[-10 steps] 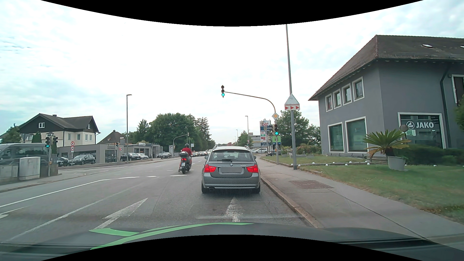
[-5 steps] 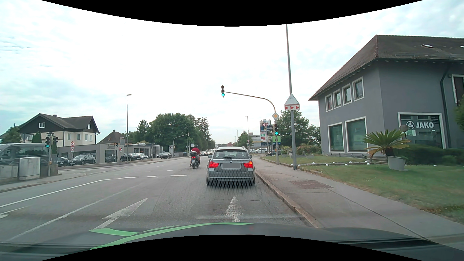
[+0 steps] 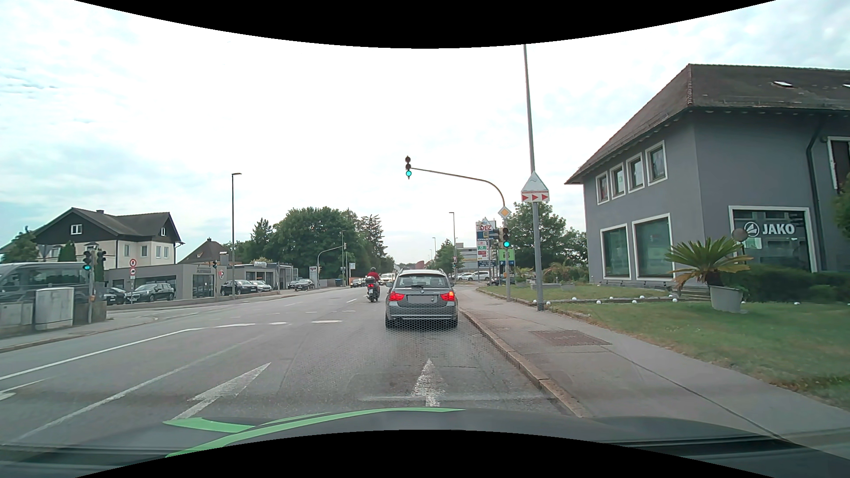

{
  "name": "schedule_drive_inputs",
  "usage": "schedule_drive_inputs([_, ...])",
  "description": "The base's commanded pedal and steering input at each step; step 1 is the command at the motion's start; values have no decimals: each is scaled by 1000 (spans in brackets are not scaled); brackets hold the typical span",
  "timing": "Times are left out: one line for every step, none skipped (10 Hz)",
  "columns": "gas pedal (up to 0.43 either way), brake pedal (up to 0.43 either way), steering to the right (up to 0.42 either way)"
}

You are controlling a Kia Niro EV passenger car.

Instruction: Follow the waypoints while adhering to traffic rules and regulations

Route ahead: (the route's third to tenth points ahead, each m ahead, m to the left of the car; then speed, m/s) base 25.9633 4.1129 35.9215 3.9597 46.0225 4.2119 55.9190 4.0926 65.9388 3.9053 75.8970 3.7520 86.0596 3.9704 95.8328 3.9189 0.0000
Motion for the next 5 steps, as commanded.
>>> schedule_drive_inputs([0,195,1])
schedule_drive_inputs([0,30,1])
schedule_drive_inputs([0,6,1])
schedule_drive_inputs([0,0,1])
schedule_drive_inputs([0,0,0])
